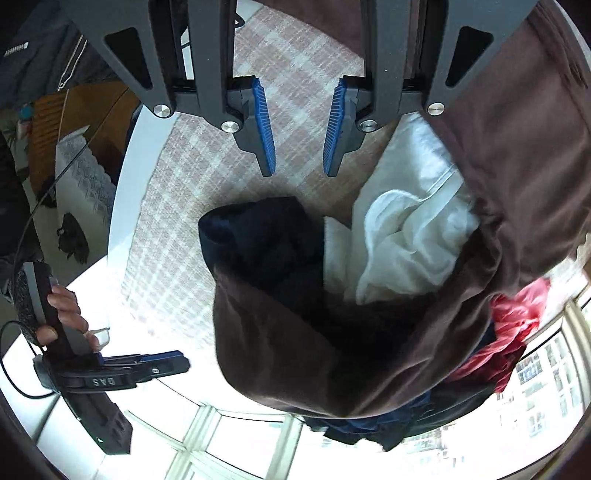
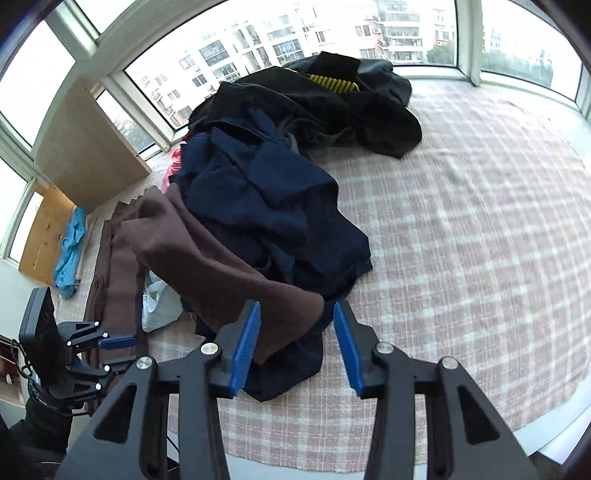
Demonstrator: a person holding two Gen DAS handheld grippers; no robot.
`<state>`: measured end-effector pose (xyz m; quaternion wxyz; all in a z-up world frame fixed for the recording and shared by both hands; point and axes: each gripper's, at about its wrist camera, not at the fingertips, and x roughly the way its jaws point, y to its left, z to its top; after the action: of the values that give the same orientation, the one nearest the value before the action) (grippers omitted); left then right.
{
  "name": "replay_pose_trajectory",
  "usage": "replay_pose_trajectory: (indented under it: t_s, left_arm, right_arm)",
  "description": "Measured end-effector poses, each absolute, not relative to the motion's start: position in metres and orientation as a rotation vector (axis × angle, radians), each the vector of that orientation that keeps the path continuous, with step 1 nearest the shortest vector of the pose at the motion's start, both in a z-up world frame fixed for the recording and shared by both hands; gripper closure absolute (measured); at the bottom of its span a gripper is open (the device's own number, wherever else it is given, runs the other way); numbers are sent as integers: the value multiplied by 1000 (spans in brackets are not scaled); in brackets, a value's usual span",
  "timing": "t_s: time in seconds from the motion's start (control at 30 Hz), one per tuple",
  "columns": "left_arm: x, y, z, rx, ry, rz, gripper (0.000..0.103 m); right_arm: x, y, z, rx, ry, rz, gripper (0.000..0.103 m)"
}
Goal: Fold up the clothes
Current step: 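Grasp a brown garment from the pile with the right gripper and lift it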
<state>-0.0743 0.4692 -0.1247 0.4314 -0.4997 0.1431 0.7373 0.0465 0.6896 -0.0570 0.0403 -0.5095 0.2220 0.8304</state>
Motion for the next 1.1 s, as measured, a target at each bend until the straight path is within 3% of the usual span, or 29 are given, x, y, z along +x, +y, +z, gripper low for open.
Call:
replay_pose_trajectory:
  t_s: [0.27, 0.33, 0.5, 0.63, 1.1]
  left_arm:
    - [-53, 528, -133, -1223, 532, 1763, 77]
    - [-53, 530, -130, -1223, 523, 1776, 77]
    - [-44, 541, -119, -1162, 510, 1788, 77]
    - [-35, 560, -118, -1097, 515, 1812, 76]
    - [-56, 557, -91, -1028, 167, 1916, 79]
  right_arm:
    - [35, 693, -116, -1501, 892, 2603, 63]
    - [36, 682, -111, -1530, 872, 2652, 98]
    - [50, 657, -88, -1584, 807, 2698, 98]
    - [55, 646, -68, -1568, 954, 2707, 98]
    - [59, 601, -19, -1591, 901, 2764, 98]
